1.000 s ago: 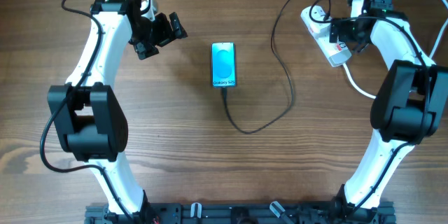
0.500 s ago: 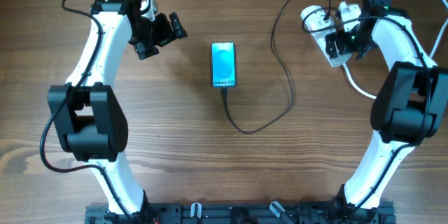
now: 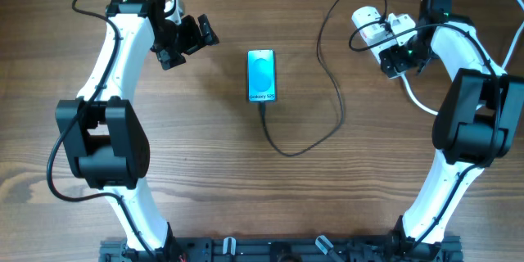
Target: Plug charger to phone and switch on socket
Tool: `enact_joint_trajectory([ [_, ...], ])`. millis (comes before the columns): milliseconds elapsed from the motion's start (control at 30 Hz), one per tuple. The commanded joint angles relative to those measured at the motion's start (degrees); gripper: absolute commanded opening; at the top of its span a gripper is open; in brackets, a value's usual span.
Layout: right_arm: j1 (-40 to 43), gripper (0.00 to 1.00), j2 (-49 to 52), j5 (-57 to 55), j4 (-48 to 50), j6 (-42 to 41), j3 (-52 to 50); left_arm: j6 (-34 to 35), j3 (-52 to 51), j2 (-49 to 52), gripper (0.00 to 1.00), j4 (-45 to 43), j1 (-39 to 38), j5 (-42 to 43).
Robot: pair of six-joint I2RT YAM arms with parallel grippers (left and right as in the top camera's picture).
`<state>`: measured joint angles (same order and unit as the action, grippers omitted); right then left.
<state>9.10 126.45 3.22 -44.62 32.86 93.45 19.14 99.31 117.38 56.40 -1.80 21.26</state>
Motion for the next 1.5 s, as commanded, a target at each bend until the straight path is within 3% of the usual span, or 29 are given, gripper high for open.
enact_joint_trajectory([
  [0,0.3,0.77,1.1,1.0,-0.9,-0.5,-0.6,-0.9,-0.1,-1.4,1.0,0.0,0.0,-0.3],
  [200,0.4,0.7,1.1,1.2,-4.0,-3.0,-0.6,-0.9,-0.1,-1.4,1.0,0.0,0.0,-0.3],
  [500,0.4,0.68,1.1,1.1,-10.1,-10.9,-0.6,-0.9,-0.1,-1.4,1.0,0.0,0.0,-0.3],
  [533,0.4,0.74,1.1,1.1,-10.1,-11.1,-0.6,-0.9,-0.1,-1.4,1.0,0.0,0.0,-0.3],
  [600,0.4,0.98,1.1,1.2,-9.0,-12.5,-0.6,-0.9,-0.1,-1.4,1.0,0.0,0.0,-0.3],
  [633,0.4,1.0,0.9,1.1,-8.5,-13.4,-0.5,-0.9,-0.1,-1.4,1.0,0.0,0.0,-0.3],
  [900,0.4,1.0,-5.0,1.4,-3.0,-14.9,0.1,-0.9,-0.1,-1.4,1.0,0.0,0.0,-0.3],
  [1267,0.4,0.99,-5.0,1.4,-1.5,-14.9,-0.1,-0.9,-0.1,-1.4,1.0,0.0,0.0,-0.3],
  [1467,0.4,1.0,-5.0,1.4,4.0,-14.9,-0.1,-0.9,-0.1,-1.4,1.0,0.0,0.0,-0.3],
])
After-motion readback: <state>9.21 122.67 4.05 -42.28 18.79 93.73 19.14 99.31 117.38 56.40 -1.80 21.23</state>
